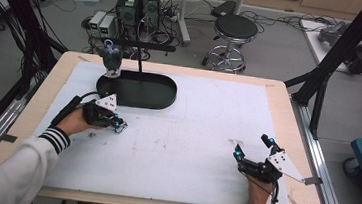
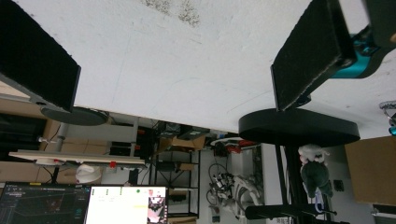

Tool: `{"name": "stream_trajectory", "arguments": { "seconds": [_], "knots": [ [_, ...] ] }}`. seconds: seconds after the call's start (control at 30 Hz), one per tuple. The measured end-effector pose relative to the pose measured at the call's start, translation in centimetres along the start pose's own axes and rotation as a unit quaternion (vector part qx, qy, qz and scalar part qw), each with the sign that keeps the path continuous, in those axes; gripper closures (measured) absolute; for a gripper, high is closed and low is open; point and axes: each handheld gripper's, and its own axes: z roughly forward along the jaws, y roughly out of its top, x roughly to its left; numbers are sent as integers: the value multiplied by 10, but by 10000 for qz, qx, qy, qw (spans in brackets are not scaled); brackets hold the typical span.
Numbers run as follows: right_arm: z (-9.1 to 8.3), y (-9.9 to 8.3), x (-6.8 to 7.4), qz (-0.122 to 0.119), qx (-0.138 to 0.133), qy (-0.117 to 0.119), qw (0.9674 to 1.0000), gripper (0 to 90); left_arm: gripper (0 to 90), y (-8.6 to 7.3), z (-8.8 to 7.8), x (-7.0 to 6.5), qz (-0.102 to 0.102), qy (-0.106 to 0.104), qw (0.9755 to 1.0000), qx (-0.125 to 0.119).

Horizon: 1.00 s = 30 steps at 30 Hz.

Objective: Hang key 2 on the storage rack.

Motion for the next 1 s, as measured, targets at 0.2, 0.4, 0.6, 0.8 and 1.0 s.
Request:
{"name": "stream_trajectory", "arguments": {
  "seconds": [0.2, 0.4, 0.6, 0.8, 1.0],
  "knots": [
    [0, 0, 0, 6, 1, 2, 10000, 7, 874, 0, 1, 0, -56, -14, 10000, -44],
    [0, 0, 0, -5, 9, 1, 10000, 7, 875, 0, 4, -1, -114, -9, 9999, -128],
    [0, 0, 0, 6, 7, -6, 10000, 7, 880, 0, 3, 0, -178, -11, 9998, -97],
    [0, 0, 0, 7, 7, -6, 10000, 7, 882, 1, -1, -1, -216, 115, 9996, -145],
    [0, 0, 0, -10, 10, -2, 10000, 7, 882, 2, -16, 1, -426, 246, 9976, -480]
  ]
}}
